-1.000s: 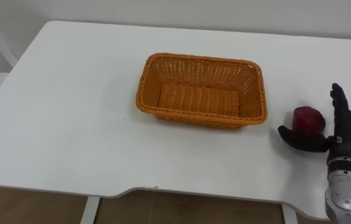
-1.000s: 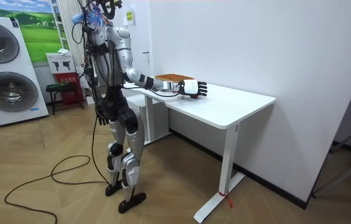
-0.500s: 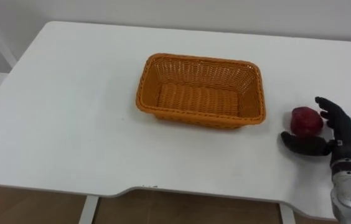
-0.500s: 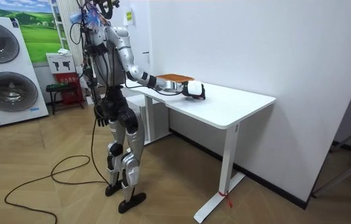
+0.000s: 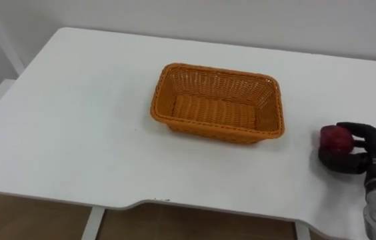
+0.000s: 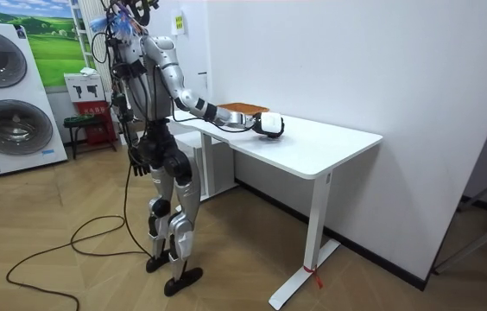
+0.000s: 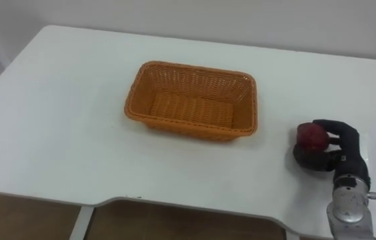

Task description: Pick and place apple

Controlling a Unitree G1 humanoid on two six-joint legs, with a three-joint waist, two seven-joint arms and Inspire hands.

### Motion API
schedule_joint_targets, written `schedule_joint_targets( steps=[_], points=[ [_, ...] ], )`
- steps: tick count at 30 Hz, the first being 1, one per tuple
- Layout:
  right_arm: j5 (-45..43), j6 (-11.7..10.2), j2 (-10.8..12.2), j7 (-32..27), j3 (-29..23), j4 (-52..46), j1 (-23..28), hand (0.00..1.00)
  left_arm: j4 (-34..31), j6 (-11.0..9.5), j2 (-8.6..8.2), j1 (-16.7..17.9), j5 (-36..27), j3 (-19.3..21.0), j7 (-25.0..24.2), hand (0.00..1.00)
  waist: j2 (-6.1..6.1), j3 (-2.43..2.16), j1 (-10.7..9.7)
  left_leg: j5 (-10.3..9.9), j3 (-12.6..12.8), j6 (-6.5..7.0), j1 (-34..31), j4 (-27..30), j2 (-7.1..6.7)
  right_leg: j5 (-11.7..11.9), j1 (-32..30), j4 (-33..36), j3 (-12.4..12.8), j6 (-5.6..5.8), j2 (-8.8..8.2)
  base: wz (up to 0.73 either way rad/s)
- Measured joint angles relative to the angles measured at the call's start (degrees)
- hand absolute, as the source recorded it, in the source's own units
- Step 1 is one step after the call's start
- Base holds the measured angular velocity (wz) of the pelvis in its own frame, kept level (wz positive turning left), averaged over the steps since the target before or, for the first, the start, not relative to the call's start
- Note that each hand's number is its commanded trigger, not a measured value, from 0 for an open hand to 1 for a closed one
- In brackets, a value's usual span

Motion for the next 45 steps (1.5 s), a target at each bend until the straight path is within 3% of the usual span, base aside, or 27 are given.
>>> schedule_joint_targets(
  steps=[8,10,15,17,20,23,30,32,37,41,45],
  points=[
    [-0.4,1.3,0.0,-0.8,-0.1,-4.0,0.0,1.0,0.0,-0.1,-0.11,-0.4,0.3,0.0,-0.2,0.0,1.23,0.04,-0.2,0.0,0.1,0.02,-0.2,0.1,-0.05,0.0,-0.8,0.1,0.3,-0.01,0.03,-0.01],
    [-1.5,1.6,0.0,-0.9,-0.1,-9.6,0.1,1.0,0.2,-0.2,-0.32,-0.5,0.4,0.5,-0.2,0.0,2.37,0.28,-0.2,0.1,1.0,0.01,-0.9,0.0,0.04,0.0,-1.8,0.3,1.0,-0.04,0.11,-0.16],
    [-0.8,1.6,0.0,-2.0,0.0,-20.5,0.4,1.0,0.5,-0.4,-0.37,-0.2,0.4,1.5,0.0,0.0,2.99,-0.06,0.0,0.1,1.2,0.01,-1.2,-0.1,0.05,0.0,-2.3,0.3,1.6,-0.04,0.11,-0.04],
    [-0.6,1.5,0.0,-2.0,0.1,-25.6,0.4,1.0,0.5,-0.7,-0.48,-0.1,0.8,1.4,-0.1,0.0,3.0,-0.07,0.1,0.1,1.2,0.0,-1.2,-0.4,0.05,0.0,-2.3,0.1,1.6,-0.04,0.14,0.0],
    [-0.2,0.9,0.1,-2.0,0.2,-31.9,0.4,1.0,0.4,-0.7,-0.45,-0.1,0.8,1.0,-0.1,0.0,1.95,0.44,0.0,0.1,0.9,-0.01,-1.1,-0.4,0.07,0.0,-2.0,-0.1,1.2,-0.04,0.16,0.06],
    [-0.3,0.7,0.6,-1.9,0.8,-33.4,0.4,1.0,0.3,-0.7,-0.58,-0.1,0.8,0.0,-0.1,0.0,1.02,0.29,0.1,0.1,0.9,-0.01,-1.1,-0.4,0.01,0.0,-2.0,-0.1,1.2,-0.04,0.11,0.02],
    [-2.6,1.2,1.4,0.5,8.6,-41.2,1.2,1.0,0.3,-0.7,-0.55,-1.7,0.7,-3.1,0.1,0.0,1.83,0.24,1.0,0.1,1.4,-0.01,-1.8,0.0,0.14,0.2,-2.7,0.0,1.4,-0.03,0.22,-0.04],
    [-3.8,1.2,1.5,1.7,10.6,-42.8,1.2,0.0,0.3,-0.7,-0.63,-2.5,0.7,-4.7,0.1,0.0,2.2,0.23,1.4,0.1,1.3,-0.01,-1.9,0.1,0.14,0.2,-2.7,0.0,0.9,-0.06,0.14,0.09],
    [-5.9,1.2,1.8,4.7,13.9,-43.1,1.0,0.0,0.5,-0.7,-0.95,-3.9,0.3,-5.7,0.1,0.0,2.45,0.15,3.1,0.1,1.0,0.0,-1.7,0.1,0.13,0.3,-2.5,0.0,1.0,-0.06,0.15,0.01],
    [-5.8,1.2,2.7,6.5,15.8,-43.1,0.9,0.0,0.4,-0.7,-1.05,-4.1,0.3,-5.8,0.1,0.0,2.39,0.16,3.3,0.1,0.8,0.0,-1.7,0.1,0.1,0.3,-2.4,0.0,0.7,-0.06,0.12,0.03],
    [-5.7,1.2,2.9,8.0,16.0,-43.1,0.9,0.0,0.4,-0.7,-1.1,-4.8,0.0,-5.8,0.2,0.0,2.09,0.4,4.0,0.1,0.6,0.01,-2.0,0.0,0.07,0.3,-2.5,-0.1,0.3,-0.05,0.06,0.04]
  ],
)
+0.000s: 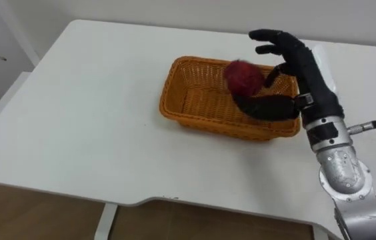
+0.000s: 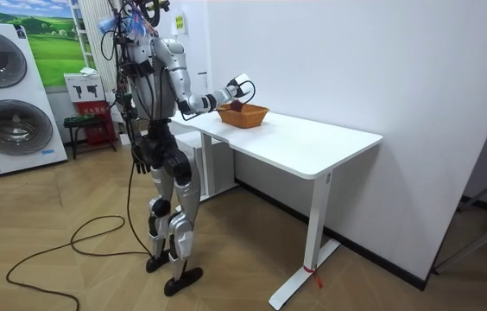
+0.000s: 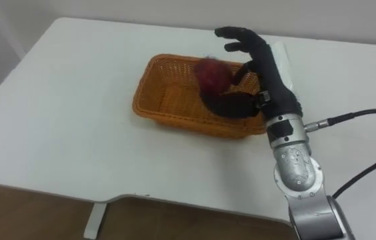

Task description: Pick and place apple

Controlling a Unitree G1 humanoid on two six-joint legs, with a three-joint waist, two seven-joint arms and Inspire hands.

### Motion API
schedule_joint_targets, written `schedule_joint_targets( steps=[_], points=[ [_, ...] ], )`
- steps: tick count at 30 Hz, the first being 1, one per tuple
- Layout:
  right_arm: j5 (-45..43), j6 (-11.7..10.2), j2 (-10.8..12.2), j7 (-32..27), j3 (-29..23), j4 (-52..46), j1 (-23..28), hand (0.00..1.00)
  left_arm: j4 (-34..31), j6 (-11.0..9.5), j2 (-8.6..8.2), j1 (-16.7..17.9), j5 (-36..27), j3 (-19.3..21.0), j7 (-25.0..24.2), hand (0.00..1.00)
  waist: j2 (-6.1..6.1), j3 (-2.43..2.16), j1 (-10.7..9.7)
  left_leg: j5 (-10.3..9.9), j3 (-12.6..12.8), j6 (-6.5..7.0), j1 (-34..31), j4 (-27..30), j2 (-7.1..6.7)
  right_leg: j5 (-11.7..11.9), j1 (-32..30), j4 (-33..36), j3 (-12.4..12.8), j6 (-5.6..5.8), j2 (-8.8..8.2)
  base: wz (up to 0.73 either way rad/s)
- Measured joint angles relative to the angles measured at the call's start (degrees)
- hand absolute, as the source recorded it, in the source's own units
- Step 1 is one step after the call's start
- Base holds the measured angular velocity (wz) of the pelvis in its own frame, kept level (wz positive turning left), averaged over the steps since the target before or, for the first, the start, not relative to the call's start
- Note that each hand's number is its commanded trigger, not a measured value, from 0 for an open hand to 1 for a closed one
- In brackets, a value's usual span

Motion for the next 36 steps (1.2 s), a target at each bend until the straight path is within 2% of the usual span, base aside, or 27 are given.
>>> schedule_joint_targets(
  steps=[9,15,16,19,21,26,29,34,36],
  points=[
    [-0.1,0.0,0.0,0.2,-0.1,0.0,0.0,0.0,-0.1,0.0,-0.67,-1.5,-0.9,-0.9,1.2,0.0,-0.36,0.14,0.3,0.0,0.2,0.0,-0.2,-0.2,-0.01,0.0,-0.1,-0.2,-0.2,0.0,-0.01,0.0],
    [-0.1,0.0,0.0,-0.9,-0.9,0.0,0.0,0.0,0.9,-0.3,-0.68,-1.3,-1.3,-0.9,1.2,0.0,-0.53,0.01,0.0,0.0,0.1,0.0,-0.2,-0.2,-0.03,0.0,-0.1,-0.4,-0.2,0.01,-0.04,0.0],
    [-0.1,0.0,-0.1,-1.3,-1.7,0.0,0.0,0.0,1.1,-0.3,-0.68,-1.2,-1.3,-0.7,1.2,0.0,-0.75,-0.13,-0.5,0.0,0.1,0.0,-0.2,-0.3,-0.05,0.0,0.0,-0.7,-0.2,0.02,-0.04,0.04],
    [-0.4,0.0,-0.1,-3.5,-5.8,-0.1,0.0,0.0,1.1,-0.5,-0.62,0.5,-1.3,1.0,1.7,0.0,-1.33,-0.57,-1.3,0.0,0.0,0.0,-0.1,-0.3,-0.04,0.0,0.2,-0.8,-0.2,0.03,0.04,0.01],
    [-0.2,0.0,-0.2,-5.6,-9.7,-0.8,0.0,0.0,1.2,-0.6,-0.62,1.5,-1.3,2.5,2.0,0.0,-1.55,-0.69,-2.0,0.0,0.1,0.0,-0.1,-0.3,-0.04,0.0,0.2,-0.9,-0.2,0.03,0.03,0.0],
    [0.2,-1.9,-0.5,-14.7,-21.4,-2.1,-0.2,0.0,1.1,-1.7,-0.62,4.3,-1.2,6.4,2.1,0.0,-1.69,-0.6,-4.0,0.0,0.1,0.0,-0.2,-0.3,-0.08,0.0,0.1,-0.9,-0.2,0.04,0.03,0.0],
    [0.8,-2.3,-1.9,-24.2,-28.0,-2.2,-0.1,0.0,1.1,-2.0,-0.57,6.2,-0.8,7.2,2.4,0.0,-1.85,-0.43,-5.8,0.0,0.2,-0.01,-0.2,-0.3,-0.03,0.0,0.0,-0.8,0.0,0.03,0.11,-0.05],
    [9.8,-6.1,-3.1,-35.6,-36.5,1.8,0.5,0.0,0.8,-2.9,-0.53,7.2,-0.9,9.4,3.6,0.0,-2.29,-0.29,-7.4,0.0,0.5,-0.01,-0.2,0.0,-0.01,0.0,0.1,-0.7,-0.1,0.04,0.08,0.0],
    [13.6,-6.4,-3.2,-39.0,-39.3,6.0,0.5,0.0,0.5,-2.8,-0.56,7.5,-0.9,9.4,4.2,0.0,-2.23,-0.24,-8.3,0.0,0.6,0.0,-0.4,0.0,0.0,0.2,0.0,-0.7,-0.1,0.08,0.09,-0.02]
  ],
)
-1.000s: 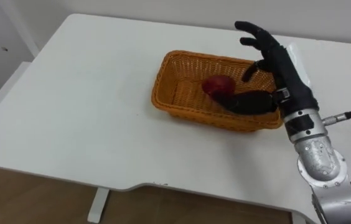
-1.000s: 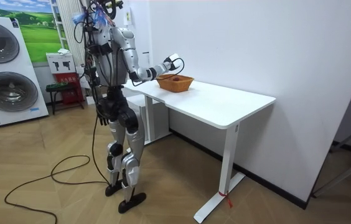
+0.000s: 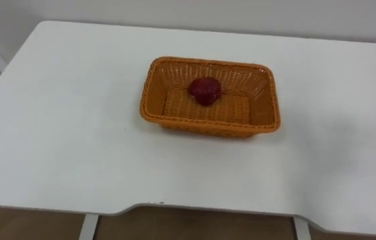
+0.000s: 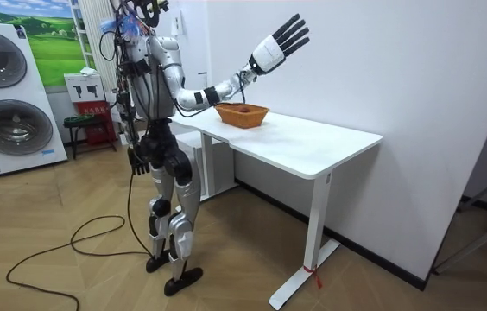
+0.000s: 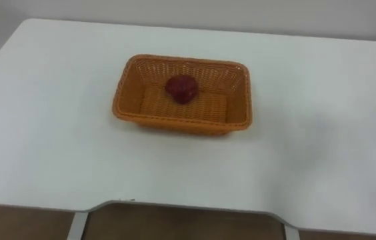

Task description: Pick and place apple

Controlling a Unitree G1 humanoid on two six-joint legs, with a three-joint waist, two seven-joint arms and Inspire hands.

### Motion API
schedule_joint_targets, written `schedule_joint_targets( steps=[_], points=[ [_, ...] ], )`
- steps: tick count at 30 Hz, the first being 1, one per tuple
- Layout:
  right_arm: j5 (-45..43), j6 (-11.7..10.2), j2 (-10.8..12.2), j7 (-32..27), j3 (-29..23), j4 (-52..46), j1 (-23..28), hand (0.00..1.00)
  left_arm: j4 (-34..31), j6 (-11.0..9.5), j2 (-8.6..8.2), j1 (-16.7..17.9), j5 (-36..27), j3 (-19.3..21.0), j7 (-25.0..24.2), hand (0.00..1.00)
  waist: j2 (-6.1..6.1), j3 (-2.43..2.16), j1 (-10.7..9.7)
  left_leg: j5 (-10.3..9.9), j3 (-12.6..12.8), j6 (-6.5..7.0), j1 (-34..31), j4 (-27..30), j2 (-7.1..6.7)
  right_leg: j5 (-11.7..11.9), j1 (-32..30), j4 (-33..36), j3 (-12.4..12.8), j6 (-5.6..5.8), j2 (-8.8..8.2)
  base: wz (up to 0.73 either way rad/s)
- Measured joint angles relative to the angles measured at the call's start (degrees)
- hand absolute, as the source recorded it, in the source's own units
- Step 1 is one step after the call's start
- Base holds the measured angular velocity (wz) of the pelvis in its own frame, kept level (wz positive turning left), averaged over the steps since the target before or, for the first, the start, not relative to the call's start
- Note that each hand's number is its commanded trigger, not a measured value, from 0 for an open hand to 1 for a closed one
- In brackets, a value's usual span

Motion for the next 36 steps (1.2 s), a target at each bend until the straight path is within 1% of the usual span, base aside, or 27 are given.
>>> schedule_joint_targets(
  steps=[1,2,4,5,6,7,8,9,10,11,12,14,17,18,19,20,22,24,25,26,28,29,30,32,33,34,36],
  points=[
    [2.7,0.1,0.0,-1.5,-2.3,3.5,0.2,0.0,-0.5,0.0,-0.01,0.3,0.0,0.0,0.3,0.0,0.29,-0.01,-0.7,0.0,-0.2,0.04,-0.4,0.0,-0.02,0.0,-0.1,0.0,-0.1,0.04,-0.04,0.06],
    [4.2,0.1,0.0,-2.4,-3.3,5.2,0.4,0.0,-0.6,0.0,0.0,0.4,0.1,0.2,0.4,0.0,0.14,-0.2,-0.9,0.0,-0.4,0.07,-0.6,0.0,-0.05,0.1,-0.1,0.0,-0.2,0.08,-0.04,0.13],
    [11.4,0.2,0.0,-5.5,-6.4,11.5,1.9,0.0,-0.8,0.7,0.01,0.4,0.2,1.0,0.3,0.0,0.8,-0.45,-2.1,-0.1,-1.1,0.16,-1.1,0.0,-0.13,0.1,-0.2,0.0,-0.4,0.16,-0.07,0.12],
    [14.3,0.4,0.0,-6.0,-7.7,15.9,2.5,0.0,-1.2,1.1,0.01,0.7,0.2,1.9,0.2,0.0,1.05,-0.62,-2.5,-0.1,-1.3,0.15,-1.0,-0.1,-0.15,0.1,-0.1,0.0,-0.5,0.16,-0.07,0.05],
    [15.7,0.8,0.0,-5.9,-8.4,18.4,2.8,0.0,-1.5,1.3,0.0,0.8,0.2,2.4,0.2,0.0,1.03,-0.61,-2.5,-0.1,-1.3,0.15,-1.0,-0.1,-0.15,0.1,-0.1,0.0,-0.5,0.16,-0.06,0.0],
    [19.2,1.5,0.0,-5.9,-9.1,23.0,3.9,0.0,-1.7,1.5,-0.07,0.9,0.3,3.3,0.3,0.0,1.12,-0.72,-2.5,-0.1,-1.2,0.14,-0.9,-0.1,-0.15,0.1,-0.1,0.0,-0.4,0.15,-0.02,-0.03],
    [21.4,2.5,0.0,-5.7,-9.3,28.4,4.3,0.0,-1.8,1.9,-0.09,0.9,0.6,3.9,0.3,0.0,1.56,-0.89,-2.5,-0.1,-1.2,0.12,-0.9,0.0,-0.17,0.1,-0.1,0.0,-0.4,0.15,-0.01,-0.04],
    [22.1,2.9,0.0,-5.4,-9.3,31.4,4.5,0.0,-1.9,2.1,-0.1,0.9,1.1,4.0,0.3,0.0,1.72,-0.91,-2.6,0.0,-1.2,0.11,-0.8,0.1,-0.18,0.1,-0.1,0.0,-0.4,0.15,-0.01,0.0],
    [22.9,3.8,0.1,-4.0,-9.3,38.2,4.7,0.0,-2.3,2.5,-0.15,0.9,1.2,4.5,0.2,0.0,1.87,-0.95,-2.7,0.0,-1.2,0.08,-0.8,0.3,-0.17,0.1,0.0,0.0,-0.3,0.14,0.0,0.0],
    [24.7,5.3,0.5,-2.2,-9.2,44.4,5.0,0.0,-2.8,2.9,-0.18,0.9,1.2,5.1,0.1,0.0,1.89,-0.95,-2.4,0.1,-1.2,0.04,-0.5,0.2,-0.16,0.1,0.2,0.0,-0.1,0.14,-0.01,0.0],
    [25.0,5.8,0.6,-1.4,-9.0,47.3,5.1,0.0,-2.9,3.1,-0.17,0.9,1.2,5.3,0.2,0.0,1.9,-0.92,-2.4,0.1,-1.2,0.02,-0.3,0.1,-0.16,0.1,0.3,0.0,-0.1,0.13,-0.01,0.0],
    [24.7,7.8,1.1,1.6,-5.4,58.5,5.4,0.0,-3.0,3.4,-0.27,0.8,1.2,5.3,0.1,0.0,1.9,-0.81,-1.6,0.1,-0.4,0.02,0.3,0.0,-0.07,0.0,0.8,0.0,0.8,-0.01,0.07,-0.09],
    [24.0,9.8,2.2,4.7,-1.4,65.0,5.5,0.0,-3.0,3.9,-0.6,0.5,1.2,5.3,0.1,0.0,1.72,-0.58,-1.3,0.1,-0.4,0.03,0.4,-0.1,-0.06,-0.1,0.8,-0.1,1.6,0.01,0.13,-0.08],
    [24.0,10.8,2.7,6.2,0.3,67.1,6.1,0.0,-3.0,4.4,-0.55,0.1,1.2,5.2,0.1,0.0,1.44,-0.29,-0.9,0.1,-0.3,0.03,0.9,-0.2,-0.07,-0.1,0.9,-0.1,1.6,0.07,0.17,0.0],
    [23.6,11.7,2.9,7.9,2.5,68.7,6.7,0.0,-3.0,4.8,-0.54,-0.1,1.2,5.2,0.1,0.0,1.56,0.04,-0.4,0.1,-0.3,0.06,1.1,-0.3,-0.09,-0.2,0.9,-0.2,1.7,0.1,0.15,0.0],
    [23.2,12.2,3.0,8.9,3.3,69.4,6.8,0.0,-3.0,5.0,-0.56,-0.1,1.2,5.0,0.1,0.0,1.5,0.06,-0.4,0.1,-0.3,0.07,1.2,-0.3,-0.11,-0.2,1.0,-0.2,1.6,0.1,0.14,0.0],
    [21.4,13.4,3.4,12.8,6.6,71.3,7.0,0.0,-3.0,5.8,-0.5,-0.2,1.1,3.7,0.1,0.0,1.24,0.05,-0.2,0.0,-0.3,0.11,1.2,-0.4,-0.16,-0.2,1.1,0.0,1.5,0.16,0.07,0.0],
    [18.4,13.9,4.2,15.9,9.3,72.9,7.0,0.0,-2.9,6.0,-0.55,-0.4,1.2,3.5,-0.2,0.0,1.08,0.09,0.4,0.0,-0.2,0.1,1.3,-0.4,-0.08,-0.1,1.0,-0.1,1.6,0.12,0.15,-0.03],
    [16.4,14.7,4.7,18.2,11.1,73.7,7.0,0.0,-2.9,6.1,-0.58,-0.6,1.2,3.3,-0.7,0.0,1.03,0.12,1.1,0.0,0.0,0.09,1.6,-0.5,-0.03,-0.1,1.0,-0.1,1.6,0.09,0.17,-0.06],
    [14.8,15.6,5.2,20.2,12.5,73.9,7.1,0.0,-2.8,6.5,-0.62,-0.6,1.2,3.0,-1.0,0.0,1.11,0.14,1.3,0.0,0.1,0.08,1.7,-0.5,-0.03,-0.1,1.1,-0.2,1.5,0.09,0.17,0.0],
    [13.1,16.3,6.1,22.8,14.5,73.8,6.9,0.0,-2.6,7.3,-0.62,-0.9,1.2,2.9,-1.0,0.0,1.24,0.19,1.4,0.0,-0.2,0.08,1.2,-0.5,-0.06,-0.1,1.1,-0.2,1.5,0.08,0.14,0.06],
    [11.7,16.5,6.7,24.4,14.9,74.2,6.7,0.0,-2.6,7.6,-0.63,-1.1,1.2,2.8,-1.0,0.0,1.34,0.39,1.3,0.0,-0.3,0.08,1.0,-0.4,-0.1,-0.1,1.1,-0.3,1.3,0.08,0.09,0.07],
    [10.7,16.5,7.0,25.0,15.4,74.2,6.7,0.0,-2.6,7.9,-0.63,-1.2,1.3,2.3,-0.9,0.0,1.44,0.44,1.4,0.0,-0.3,0.1,1.0,-0.3,-0.1,-0.1,1.1,-0.3,1.3,0.08,0.09,0.05],
    [8.2,16.4,7.7,26.4,17.3,74.3,6.7,0.0,-2.6,8.4,-0.94,-1.3,1.2,1.2,-0.7,0.0,1.81,0.44,1.4,0.0,-0.4,0.14,1.0,-0.3,-0.16,-0.1,1.2,-0.3,1.1,0.09,0.02,0.04],
    [7.0,16.4,8.0,27.0,18.6,74.6,6.7,0.0,-2.6,8.4,-1.37,-1.5,1.2,0.8,-0.6,0.0,2.09,0.42,1.4,0.0,-0.4,0.15,1.0,-0.2,-0.19,-0.1,1.3,-0.3,1.0,0.09,0.0,0.0],
    [6.2,16.5,8.1,27.7,20.2,74.9,6.8,0.0,-2.6,8.5,-1.86,-1.7,1.2,0.6,-0.3,0.0,2.4,0.41,1.7,0.0,-0.4,0.17,1.0,-0.2,-0.2,-0.1,1.2,-0.3,0.8,0.09,-0.02,0.0],
    [4.7,16.9,8.1,28.7,22.6,74.9,7.1,0.0,-2.6,8.9,-1.99,-2.3,1.1,-0.7,-0.3,0.0,2.82,0.46,1.8,0.0,-0.6,0.16,1.0,-0.2,-0.2,-0.1,1.2,-0.3,0.3,0.11,-0.08,0.0]
  ],
)
